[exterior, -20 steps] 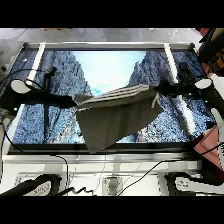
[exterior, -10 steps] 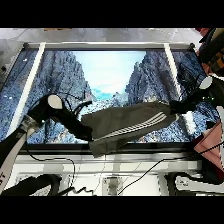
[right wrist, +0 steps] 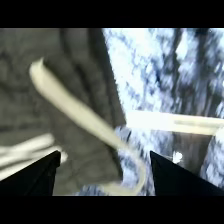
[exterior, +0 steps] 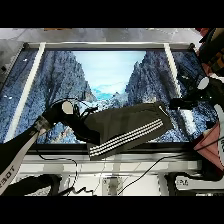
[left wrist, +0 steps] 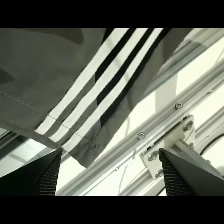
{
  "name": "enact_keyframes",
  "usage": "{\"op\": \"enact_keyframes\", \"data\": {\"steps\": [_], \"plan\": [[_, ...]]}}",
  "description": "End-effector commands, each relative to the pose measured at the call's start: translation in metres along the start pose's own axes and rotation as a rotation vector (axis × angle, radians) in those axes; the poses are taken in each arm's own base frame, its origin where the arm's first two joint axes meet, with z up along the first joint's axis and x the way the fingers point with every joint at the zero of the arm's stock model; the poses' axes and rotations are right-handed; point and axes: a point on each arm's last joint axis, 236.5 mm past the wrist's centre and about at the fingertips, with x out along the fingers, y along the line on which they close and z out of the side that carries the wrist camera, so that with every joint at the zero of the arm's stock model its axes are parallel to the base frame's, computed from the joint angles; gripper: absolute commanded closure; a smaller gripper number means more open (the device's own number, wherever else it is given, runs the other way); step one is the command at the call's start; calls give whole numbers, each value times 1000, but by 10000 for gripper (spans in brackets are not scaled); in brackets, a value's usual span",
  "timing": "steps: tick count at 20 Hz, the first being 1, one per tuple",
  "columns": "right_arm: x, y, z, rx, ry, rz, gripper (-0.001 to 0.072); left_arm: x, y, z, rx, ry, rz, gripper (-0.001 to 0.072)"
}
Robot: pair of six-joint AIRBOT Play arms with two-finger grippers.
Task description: Fold the clothes and pants, and hang the long-sleeved shirts on hangers.
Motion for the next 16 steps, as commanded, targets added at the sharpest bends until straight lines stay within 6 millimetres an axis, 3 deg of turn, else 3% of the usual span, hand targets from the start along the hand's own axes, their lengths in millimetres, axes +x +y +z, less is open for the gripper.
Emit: {"op": "enact_keyframes", "data": {"steps": [1,3,4,5,6,8,11,13,16], "plan": [[28,1,15,-18,26,40,91,8,6,4,-14,6,7,9],[37,29,13,-89,88,226,118,8,7,4,-16,9,6,9],[40,41,10,-99,111,311,181,9,7,4,-17,10,6,9],[44,44,7,-138,121,350,194,9,7,4,-17,10,6,9],[49,38,8,-204,109,332,188,9,7,4,-17,10,6,9],[58,14,24,-238,48,222,81,9,7,4,-17,10,6,9],[65,2,36,-172,5,165,82,9,7,4,-18,12,5,9],[73,5,27,-147,48,187,85,10,8,4,-20,15,6,9],[87,30,-8,-100,217,323,90,10,8,4,-20,15,6,9]]}}
